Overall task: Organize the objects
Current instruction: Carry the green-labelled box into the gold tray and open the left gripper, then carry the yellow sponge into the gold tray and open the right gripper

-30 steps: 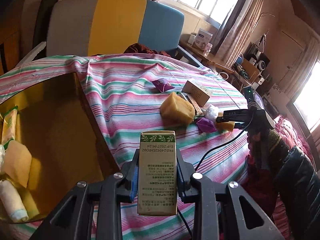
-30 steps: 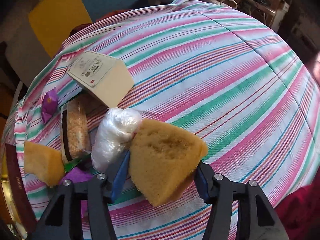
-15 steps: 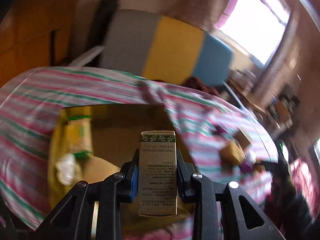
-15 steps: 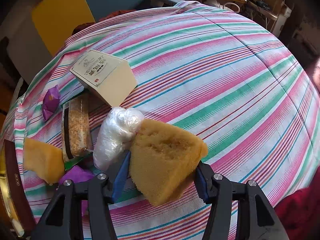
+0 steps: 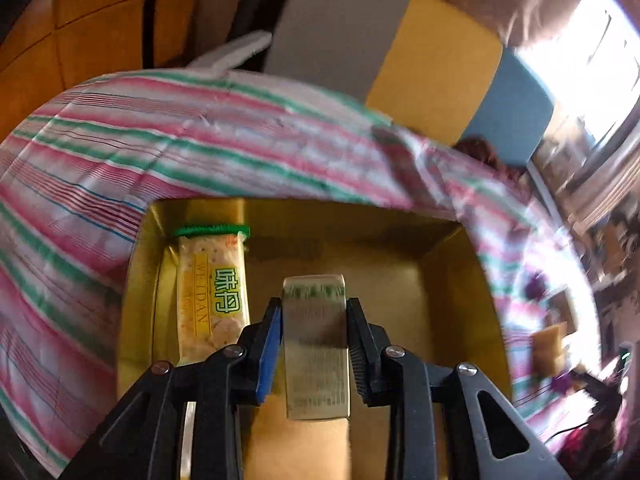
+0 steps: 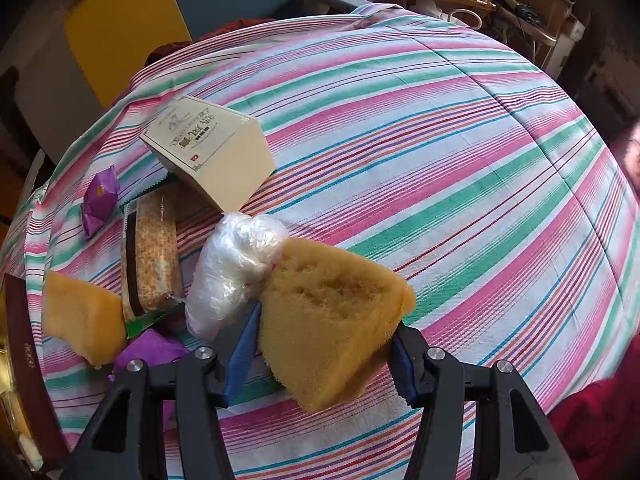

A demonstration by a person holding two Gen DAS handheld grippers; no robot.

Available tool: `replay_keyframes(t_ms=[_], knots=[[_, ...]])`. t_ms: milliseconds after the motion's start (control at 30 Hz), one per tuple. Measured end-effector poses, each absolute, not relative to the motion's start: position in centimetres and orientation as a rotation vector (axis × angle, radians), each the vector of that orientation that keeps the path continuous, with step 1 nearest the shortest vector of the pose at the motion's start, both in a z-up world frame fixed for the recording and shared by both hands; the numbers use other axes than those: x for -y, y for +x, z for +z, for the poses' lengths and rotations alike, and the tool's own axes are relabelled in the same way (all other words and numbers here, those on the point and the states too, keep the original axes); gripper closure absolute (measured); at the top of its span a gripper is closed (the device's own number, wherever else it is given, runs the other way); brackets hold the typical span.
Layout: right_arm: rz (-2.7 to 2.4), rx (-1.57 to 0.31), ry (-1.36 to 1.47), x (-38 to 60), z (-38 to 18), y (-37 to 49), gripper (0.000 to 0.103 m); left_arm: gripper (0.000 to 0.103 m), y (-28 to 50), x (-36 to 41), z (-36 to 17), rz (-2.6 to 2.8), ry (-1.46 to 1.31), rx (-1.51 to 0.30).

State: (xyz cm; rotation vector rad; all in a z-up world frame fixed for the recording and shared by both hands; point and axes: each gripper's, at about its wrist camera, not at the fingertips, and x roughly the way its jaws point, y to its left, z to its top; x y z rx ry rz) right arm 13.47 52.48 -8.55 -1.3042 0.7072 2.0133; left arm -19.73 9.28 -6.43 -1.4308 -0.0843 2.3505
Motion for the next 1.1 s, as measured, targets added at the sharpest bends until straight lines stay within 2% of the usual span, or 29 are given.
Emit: replay_keyframes(t_ms=[233, 433, 733, 933, 1100], knots=[[2.014, -0.69, -1.308, -52.5, -8.6, 13.3, 0.044, 0.072, -19.7, -8.6, -7.7, 2.439, -1.451, -0.005], [2.012, -0.677, -1.267, -52.3, -7.9, 13.9, 0.045, 0.071, -17.0, -6.9, -5.5, 2.475, -1.38, 0.033], [2.118, -0.71, -0.959, -51.9, -3.0, 16.8, 0.045, 0.068, -10.8, -3.9, -2.2, 2.501, -1.209, 0.061], [2.338, -0.67, -0.894, -46.2, 2.1, 13.8, 0.045, 0.068, -8.8, -1.9, -1.7, 2.504, -1.173, 0.117], [2.64, -0.582, -1.043, -36.7, 4.7, 6.2, 0.045, 0.068, -7.7, -0.8, -1.4, 2.516, -1.133, 0.152]])
